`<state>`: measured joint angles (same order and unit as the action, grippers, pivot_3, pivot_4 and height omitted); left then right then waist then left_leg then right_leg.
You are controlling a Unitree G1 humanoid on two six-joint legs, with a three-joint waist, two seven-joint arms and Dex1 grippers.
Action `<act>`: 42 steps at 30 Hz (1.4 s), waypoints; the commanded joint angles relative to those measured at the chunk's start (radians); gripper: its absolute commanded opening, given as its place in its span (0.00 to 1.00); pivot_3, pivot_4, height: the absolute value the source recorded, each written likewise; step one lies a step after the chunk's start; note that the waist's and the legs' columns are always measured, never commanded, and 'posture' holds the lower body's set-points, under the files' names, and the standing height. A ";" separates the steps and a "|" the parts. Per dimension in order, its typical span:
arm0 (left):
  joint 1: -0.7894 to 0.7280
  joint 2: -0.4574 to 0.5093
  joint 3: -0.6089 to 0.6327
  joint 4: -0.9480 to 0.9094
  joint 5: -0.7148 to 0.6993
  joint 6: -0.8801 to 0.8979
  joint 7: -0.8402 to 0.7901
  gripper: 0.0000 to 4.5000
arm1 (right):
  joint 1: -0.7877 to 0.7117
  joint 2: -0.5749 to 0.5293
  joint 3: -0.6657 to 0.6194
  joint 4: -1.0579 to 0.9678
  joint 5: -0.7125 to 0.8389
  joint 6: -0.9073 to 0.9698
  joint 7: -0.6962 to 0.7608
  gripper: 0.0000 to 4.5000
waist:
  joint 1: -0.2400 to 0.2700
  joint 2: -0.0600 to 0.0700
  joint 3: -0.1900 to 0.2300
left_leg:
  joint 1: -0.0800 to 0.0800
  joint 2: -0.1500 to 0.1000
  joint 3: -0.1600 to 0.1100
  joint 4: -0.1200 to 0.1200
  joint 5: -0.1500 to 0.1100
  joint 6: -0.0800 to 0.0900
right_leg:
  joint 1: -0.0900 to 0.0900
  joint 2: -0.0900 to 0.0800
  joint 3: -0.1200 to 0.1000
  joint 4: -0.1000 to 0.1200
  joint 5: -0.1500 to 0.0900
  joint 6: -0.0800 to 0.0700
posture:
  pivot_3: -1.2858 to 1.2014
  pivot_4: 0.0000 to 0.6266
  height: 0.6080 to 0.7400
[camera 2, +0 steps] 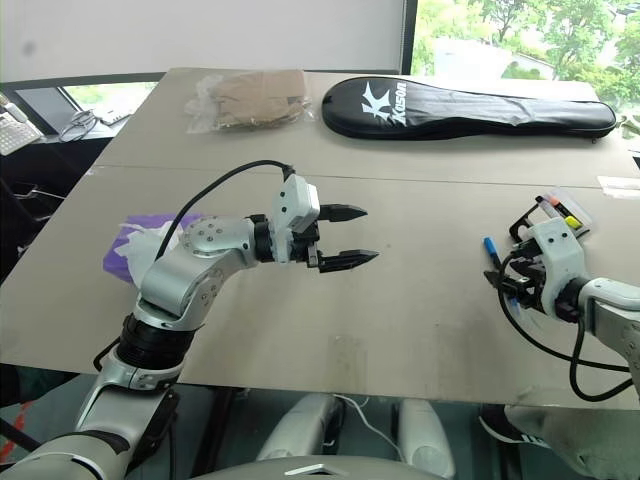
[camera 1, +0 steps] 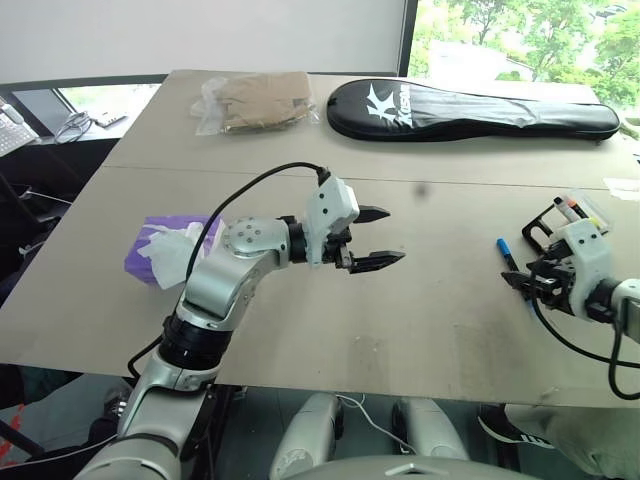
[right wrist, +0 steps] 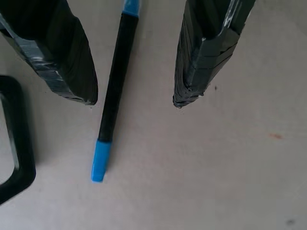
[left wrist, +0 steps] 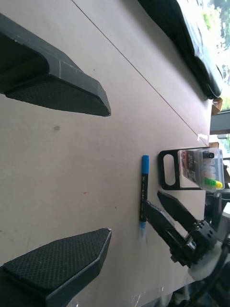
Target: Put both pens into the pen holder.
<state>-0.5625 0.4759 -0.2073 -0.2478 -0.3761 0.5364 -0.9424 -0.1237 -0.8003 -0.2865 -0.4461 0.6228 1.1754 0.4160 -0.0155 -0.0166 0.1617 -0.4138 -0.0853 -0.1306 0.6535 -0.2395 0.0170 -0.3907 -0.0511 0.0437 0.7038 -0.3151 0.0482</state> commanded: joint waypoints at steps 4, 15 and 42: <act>-0.002 0.006 0.002 -0.045 -0.008 0.002 0.002 0.85 | -0.159 0.038 0.092 0.102 -0.050 0.073 -0.061 0.59 | 0.000 0.000 0.000 | 0.000 0.000 0.000 0.000 0.000 0.000 | 0.000 0.000 0.000 0.000 0.000 0.000 | 0.52 0.24 1.00; 0.029 0.013 0.014 -0.085 -0.012 0.029 0.032 0.85 | -0.267 -0.001 0.182 0.254 -0.115 0.055 0.024 0.41 | -0.003 -0.002 -0.001 | 0.002 0.000 -0.001 0.000 0.000 0.000 | 0.003 0.000 0.000 -0.002 0.000 0.000 | 0.52 0.24 1.00; 0.053 0.010 0.016 -0.097 -0.013 0.040 0.058 0.85 | -0.503 0.048 0.189 0.247 -0.059 -0.113 0.256 0.00 | -0.009 -0.003 -0.002 | 0.000 0.000 -0.003 -0.001 0.000 0.000 | 0.003 0.000 -0.001 -0.005 0.001 0.000 | 0.52 0.24 1.00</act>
<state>-0.5055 0.4842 -0.2054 -0.3015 -0.3763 0.5825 -0.8893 -0.5917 -0.7770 0.0548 -0.1143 0.4718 1.1640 0.6205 -0.0249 -0.0196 0.1596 -0.4140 -0.0855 -0.1331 0.6527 -0.2399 0.0175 -0.3883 -0.0515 0.0426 0.6987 -0.3145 0.0485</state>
